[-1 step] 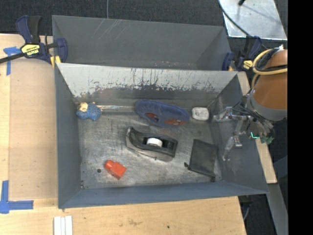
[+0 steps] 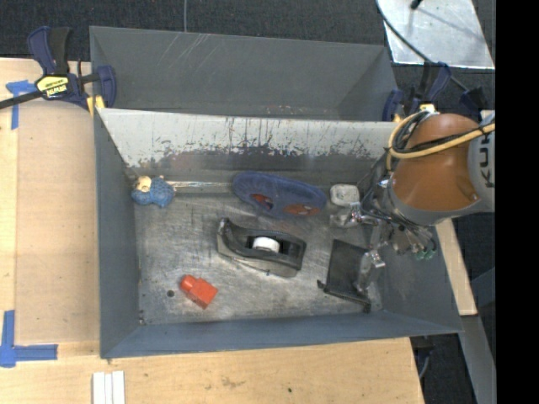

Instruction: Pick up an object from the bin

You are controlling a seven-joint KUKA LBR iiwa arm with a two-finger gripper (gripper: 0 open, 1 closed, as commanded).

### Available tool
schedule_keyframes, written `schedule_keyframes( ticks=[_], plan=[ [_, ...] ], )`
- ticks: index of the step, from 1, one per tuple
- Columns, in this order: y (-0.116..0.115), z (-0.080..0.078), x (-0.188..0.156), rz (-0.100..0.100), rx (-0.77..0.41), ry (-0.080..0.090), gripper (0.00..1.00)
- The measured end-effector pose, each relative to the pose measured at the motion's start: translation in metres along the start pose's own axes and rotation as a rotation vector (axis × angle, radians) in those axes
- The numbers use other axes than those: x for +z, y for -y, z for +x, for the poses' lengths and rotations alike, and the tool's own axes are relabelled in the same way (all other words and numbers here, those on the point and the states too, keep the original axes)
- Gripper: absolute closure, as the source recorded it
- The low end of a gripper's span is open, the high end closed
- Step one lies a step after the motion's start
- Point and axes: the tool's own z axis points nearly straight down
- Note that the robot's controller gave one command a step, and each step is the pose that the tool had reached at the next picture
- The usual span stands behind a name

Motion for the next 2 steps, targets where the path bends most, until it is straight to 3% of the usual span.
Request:
schedule_keyframes(
  ticks=[1,2],
  plan=[
    [-0.0385,0.0313,-0.0018,0.003,-0.065,0.009,0.00],
    [-0.0389,0.0277,-0.0039,0.004,-0.066,0.018,1.00]
  ],
)
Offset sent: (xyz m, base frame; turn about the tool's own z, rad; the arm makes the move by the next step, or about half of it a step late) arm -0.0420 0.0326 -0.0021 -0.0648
